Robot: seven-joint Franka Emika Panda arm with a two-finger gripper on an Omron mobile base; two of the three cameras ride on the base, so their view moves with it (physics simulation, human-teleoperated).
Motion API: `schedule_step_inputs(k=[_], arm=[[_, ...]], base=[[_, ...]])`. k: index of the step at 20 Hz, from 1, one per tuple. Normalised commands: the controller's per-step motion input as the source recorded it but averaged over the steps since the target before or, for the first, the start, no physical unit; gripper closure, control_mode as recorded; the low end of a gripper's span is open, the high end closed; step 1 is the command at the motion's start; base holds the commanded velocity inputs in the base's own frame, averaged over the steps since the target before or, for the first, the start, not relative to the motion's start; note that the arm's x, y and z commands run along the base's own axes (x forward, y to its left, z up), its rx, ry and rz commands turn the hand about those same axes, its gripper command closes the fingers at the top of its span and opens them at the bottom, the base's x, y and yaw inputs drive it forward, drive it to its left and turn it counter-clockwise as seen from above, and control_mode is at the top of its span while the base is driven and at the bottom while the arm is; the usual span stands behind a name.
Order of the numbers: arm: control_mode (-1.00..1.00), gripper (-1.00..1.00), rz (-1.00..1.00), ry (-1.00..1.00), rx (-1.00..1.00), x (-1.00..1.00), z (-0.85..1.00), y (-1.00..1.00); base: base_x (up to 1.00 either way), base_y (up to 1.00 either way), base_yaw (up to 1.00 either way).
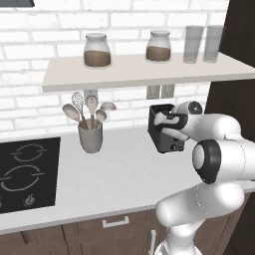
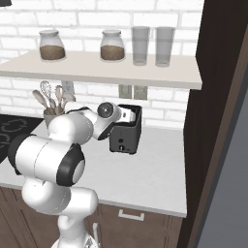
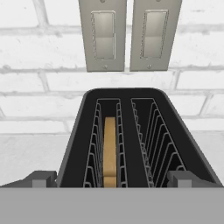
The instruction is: Start the toaster. Once the lever pops up, take the bread to the plate on the dining counter.
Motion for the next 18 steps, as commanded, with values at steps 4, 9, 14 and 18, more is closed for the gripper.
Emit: schedule_step_inputs(k=[4, 9, 14, 18], arm=[[-1.0, -1.0, 0.0, 0.0, 0.0, 0.0, 0.0, 0.0], [-1.0, -1.0, 0.0, 0.0, 0.0, 0.0, 0.0, 0.0], [-1.0, -1.0, 0.0, 0.0, 0.0, 0.0, 0.0, 0.0], [-1.0, -1.0, 0.0, 0.0, 0.0, 0.0, 0.0, 0.0]], base=[[0.0, 0.0, 0.0], [0.0, 0.0, 0.0], [0.0, 0.0, 0.0], [0.0, 0.0, 0.0]])
